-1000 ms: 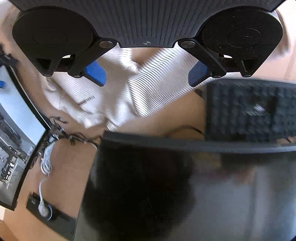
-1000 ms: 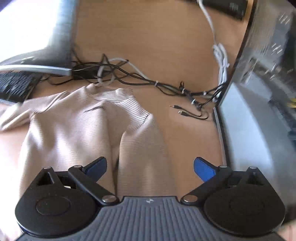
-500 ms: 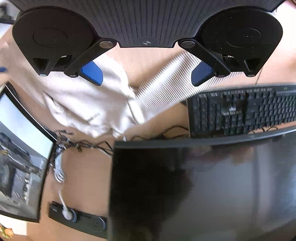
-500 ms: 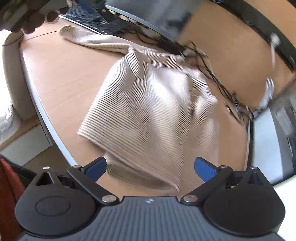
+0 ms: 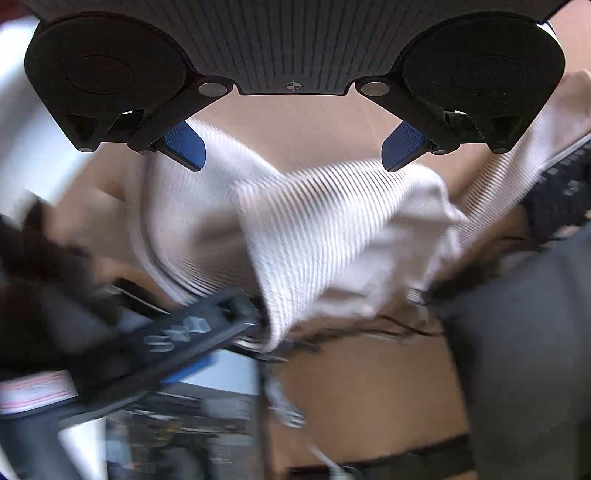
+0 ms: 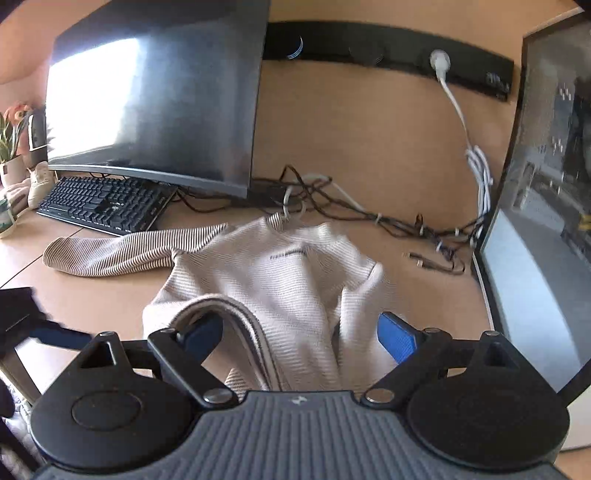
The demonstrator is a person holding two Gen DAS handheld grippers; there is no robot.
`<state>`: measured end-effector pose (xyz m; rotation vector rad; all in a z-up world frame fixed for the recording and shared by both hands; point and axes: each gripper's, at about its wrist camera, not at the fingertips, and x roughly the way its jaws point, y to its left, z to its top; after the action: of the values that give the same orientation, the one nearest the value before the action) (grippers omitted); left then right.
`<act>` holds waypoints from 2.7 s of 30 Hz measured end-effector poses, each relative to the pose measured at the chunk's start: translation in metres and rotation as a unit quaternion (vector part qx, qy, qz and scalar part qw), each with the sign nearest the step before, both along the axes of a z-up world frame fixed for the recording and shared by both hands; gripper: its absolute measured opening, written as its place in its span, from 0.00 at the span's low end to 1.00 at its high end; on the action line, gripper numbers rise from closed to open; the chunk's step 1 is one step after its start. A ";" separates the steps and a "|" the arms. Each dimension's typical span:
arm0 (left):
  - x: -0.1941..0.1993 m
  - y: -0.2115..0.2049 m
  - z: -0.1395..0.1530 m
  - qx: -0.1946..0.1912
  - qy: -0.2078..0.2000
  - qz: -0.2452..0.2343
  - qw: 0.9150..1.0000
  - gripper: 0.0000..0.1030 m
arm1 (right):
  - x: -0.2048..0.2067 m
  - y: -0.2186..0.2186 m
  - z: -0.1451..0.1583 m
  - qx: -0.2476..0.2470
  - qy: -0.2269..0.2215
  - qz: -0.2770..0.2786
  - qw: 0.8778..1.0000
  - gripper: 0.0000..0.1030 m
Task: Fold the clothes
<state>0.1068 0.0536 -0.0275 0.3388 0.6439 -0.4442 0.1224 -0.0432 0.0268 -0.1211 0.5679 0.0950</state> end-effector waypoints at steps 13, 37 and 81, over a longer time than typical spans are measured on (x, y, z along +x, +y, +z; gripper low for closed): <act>0.047 0.184 0.068 -0.020 -0.069 0.328 0.942 1.00 | -0.075 -0.012 -0.020 -0.053 0.054 -0.015 0.997 0.91; -0.001 -0.013 -0.032 0.046 0.015 -0.004 0.999 1.00 | -0.038 -0.012 -0.033 -0.126 -0.015 -0.102 0.987 0.85; 0.075 0.067 -0.034 -0.264 0.253 -0.005 0.931 1.00 | 0.011 -0.088 -0.050 0.373 0.138 -0.147 0.906 1.00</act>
<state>0.1822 0.1210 -0.0618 -0.2996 0.9890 -0.7037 0.1337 -0.1312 -0.0231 0.7372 0.7918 0.0313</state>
